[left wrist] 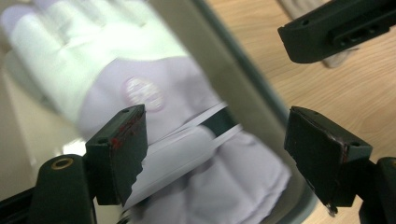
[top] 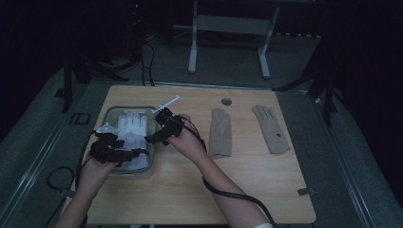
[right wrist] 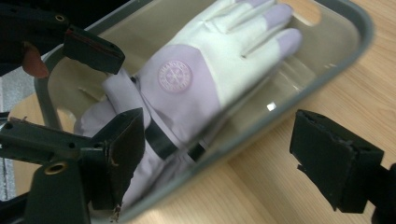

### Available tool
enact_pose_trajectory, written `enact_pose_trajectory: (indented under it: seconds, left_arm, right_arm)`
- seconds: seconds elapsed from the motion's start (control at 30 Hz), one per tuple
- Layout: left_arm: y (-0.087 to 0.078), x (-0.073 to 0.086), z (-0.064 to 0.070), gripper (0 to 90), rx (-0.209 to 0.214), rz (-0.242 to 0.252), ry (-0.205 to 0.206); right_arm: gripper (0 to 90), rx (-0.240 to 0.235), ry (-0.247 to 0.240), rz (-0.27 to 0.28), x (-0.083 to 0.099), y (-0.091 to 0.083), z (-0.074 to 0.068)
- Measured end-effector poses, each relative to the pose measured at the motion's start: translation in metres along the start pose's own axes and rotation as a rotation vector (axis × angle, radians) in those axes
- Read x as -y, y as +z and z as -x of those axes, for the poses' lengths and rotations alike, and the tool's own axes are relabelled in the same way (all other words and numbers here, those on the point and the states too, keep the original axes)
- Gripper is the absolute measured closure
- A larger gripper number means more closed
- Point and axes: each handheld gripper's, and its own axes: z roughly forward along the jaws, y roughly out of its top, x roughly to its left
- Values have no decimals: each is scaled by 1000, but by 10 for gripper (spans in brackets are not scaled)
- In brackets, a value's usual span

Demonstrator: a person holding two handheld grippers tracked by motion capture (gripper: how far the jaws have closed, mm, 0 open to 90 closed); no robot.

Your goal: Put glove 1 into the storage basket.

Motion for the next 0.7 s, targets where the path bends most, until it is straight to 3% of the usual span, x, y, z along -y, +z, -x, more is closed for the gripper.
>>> enact_pose_trajectory:
  seconds: [0.3,0.5,0.57,0.7]
  left_arm:
    - [12,-10,32,217,44,25,56]
    - [20,-16,49,218,100,55,97]
    - [23,-17,55,228,96,57,112]
    - [30,-18,65,227,137,62,139]
  right_arm:
    - [176,41,12,11,22,-31,20]
    - [170,54,22,20,36,-45,30]
    - [170,61,29,20,41,-49,34]
    - [168,70,39,27,52,-57,41]
